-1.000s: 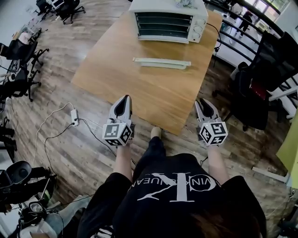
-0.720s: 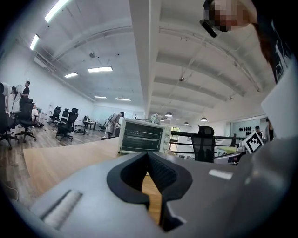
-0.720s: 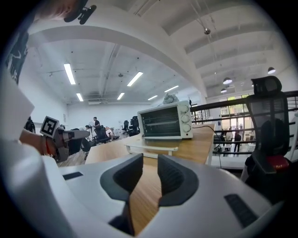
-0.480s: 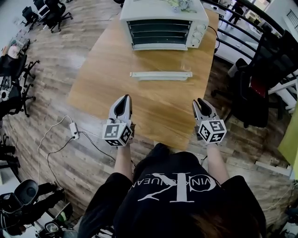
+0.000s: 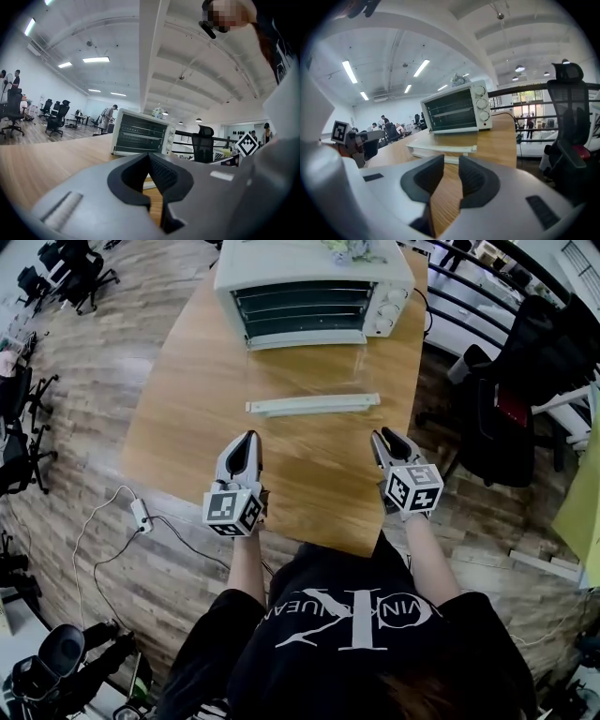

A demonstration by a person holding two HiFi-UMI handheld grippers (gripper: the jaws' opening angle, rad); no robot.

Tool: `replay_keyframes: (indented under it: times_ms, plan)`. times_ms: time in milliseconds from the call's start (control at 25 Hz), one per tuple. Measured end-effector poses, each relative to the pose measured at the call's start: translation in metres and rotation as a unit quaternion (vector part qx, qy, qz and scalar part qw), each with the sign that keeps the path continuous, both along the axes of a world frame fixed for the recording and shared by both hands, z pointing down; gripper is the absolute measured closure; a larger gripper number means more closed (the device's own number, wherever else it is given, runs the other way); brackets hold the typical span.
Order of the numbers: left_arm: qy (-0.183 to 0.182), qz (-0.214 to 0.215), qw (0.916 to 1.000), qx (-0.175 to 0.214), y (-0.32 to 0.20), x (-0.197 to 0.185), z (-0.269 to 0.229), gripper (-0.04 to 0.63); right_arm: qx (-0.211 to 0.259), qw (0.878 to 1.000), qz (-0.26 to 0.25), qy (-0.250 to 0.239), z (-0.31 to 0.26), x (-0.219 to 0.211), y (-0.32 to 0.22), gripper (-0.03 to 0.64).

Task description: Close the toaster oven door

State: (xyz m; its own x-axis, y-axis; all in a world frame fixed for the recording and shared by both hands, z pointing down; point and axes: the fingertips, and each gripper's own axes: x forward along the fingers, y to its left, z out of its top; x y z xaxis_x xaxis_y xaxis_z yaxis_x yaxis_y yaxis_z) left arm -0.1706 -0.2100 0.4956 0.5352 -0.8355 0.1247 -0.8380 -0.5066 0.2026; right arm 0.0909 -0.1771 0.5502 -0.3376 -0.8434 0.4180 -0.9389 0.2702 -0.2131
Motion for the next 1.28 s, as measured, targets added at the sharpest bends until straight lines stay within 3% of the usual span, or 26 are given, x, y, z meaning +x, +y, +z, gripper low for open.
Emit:
replay_keyframes:
  times_ms: [400,640,1280]
  plan:
    - [-0.018,-0.041,0.9989,-0.017,-0.017,0.011,0.006,0.583,-0.076,0.997,-0.02,-0.013,0.04,0.004,-0.051,0.555]
    - [-0.017,-0.058,0.9978,-0.027,-0.018,0.012,0.01,0.584,-0.128,0.992,-0.006,0.0,0.061,0.007,-0.065,0.551]
    - [-0.018,-0.089,0.9953,-0.033,-0.016,-0.007,0.012,0.583,-0.072,0.997,0.002,0.041,0.048,0.008,-0.082,0.546]
